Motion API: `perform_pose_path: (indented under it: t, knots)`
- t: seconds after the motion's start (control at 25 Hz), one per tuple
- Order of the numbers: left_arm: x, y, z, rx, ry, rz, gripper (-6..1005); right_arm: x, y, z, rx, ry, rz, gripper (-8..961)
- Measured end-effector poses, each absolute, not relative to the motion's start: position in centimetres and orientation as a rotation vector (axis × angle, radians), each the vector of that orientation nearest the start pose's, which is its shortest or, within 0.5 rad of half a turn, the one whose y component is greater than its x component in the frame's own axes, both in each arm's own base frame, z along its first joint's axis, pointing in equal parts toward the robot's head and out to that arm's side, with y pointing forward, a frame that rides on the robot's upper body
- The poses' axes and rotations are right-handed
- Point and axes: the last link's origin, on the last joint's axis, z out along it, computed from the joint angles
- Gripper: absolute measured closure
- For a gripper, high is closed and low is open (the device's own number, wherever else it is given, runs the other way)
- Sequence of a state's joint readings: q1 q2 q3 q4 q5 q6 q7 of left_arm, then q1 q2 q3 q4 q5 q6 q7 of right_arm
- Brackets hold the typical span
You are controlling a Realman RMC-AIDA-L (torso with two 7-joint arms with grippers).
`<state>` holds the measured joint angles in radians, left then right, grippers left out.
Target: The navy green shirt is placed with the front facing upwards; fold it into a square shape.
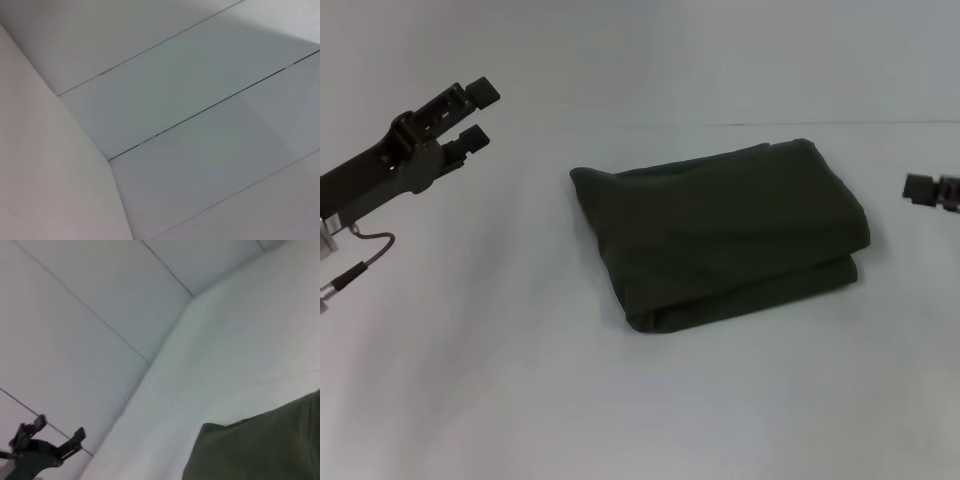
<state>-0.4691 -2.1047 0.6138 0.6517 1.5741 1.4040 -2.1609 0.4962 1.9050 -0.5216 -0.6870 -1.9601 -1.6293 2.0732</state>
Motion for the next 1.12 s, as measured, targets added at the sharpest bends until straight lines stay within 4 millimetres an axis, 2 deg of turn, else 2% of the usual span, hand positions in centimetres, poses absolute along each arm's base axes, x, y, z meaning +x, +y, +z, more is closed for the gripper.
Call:
perform_pose_path:
  t: [0.2, 0.44, 0.6, 0.8, 1.0, 1.04, 1.12]
  knots:
    - [-27.0, 35.4, 4.5, -1.946, -1.611, -1.372, 54, 31.7, 30.8, 8.2, -2.218, 1.39, 1.029, 464]
    - [-27.6, 35.7, 4.4, -1.975, -1.619, -1.247, 53, 32.0, 29.4, 6.6, -2.288, 1.442, 1.022, 463]
    - [-27.2, 36.8, 4.4, -1.968, -1.615, -1.223, 55, 31.8, 29.6, 6.3, -2.335, 1.454, 0.987, 464]
    - [-26.4, 37.6, 4.0, -1.972, -1.655, -1.211, 57, 32.3, 30.4, 6.6, -2.282, 1.431, 0.961, 463]
    - [-25.7, 37.8, 3.2, -1.985, -1.735, -1.182, 59, 32.4, 31.5, 7.9, -2.162, 1.42, 1.041, 463]
    - [-25.5, 37.5, 2.6, -1.982, -1.817, -1.169, 59, 32.3, 31.8, 8.3, -2.139, 1.417, 1.068, 463]
    - [-25.5, 37.3, 2.4, -1.982, -1.858, -1.165, 60, 32.0, 32.4, 9.3, -2.087, 1.414, 1.13, 463]
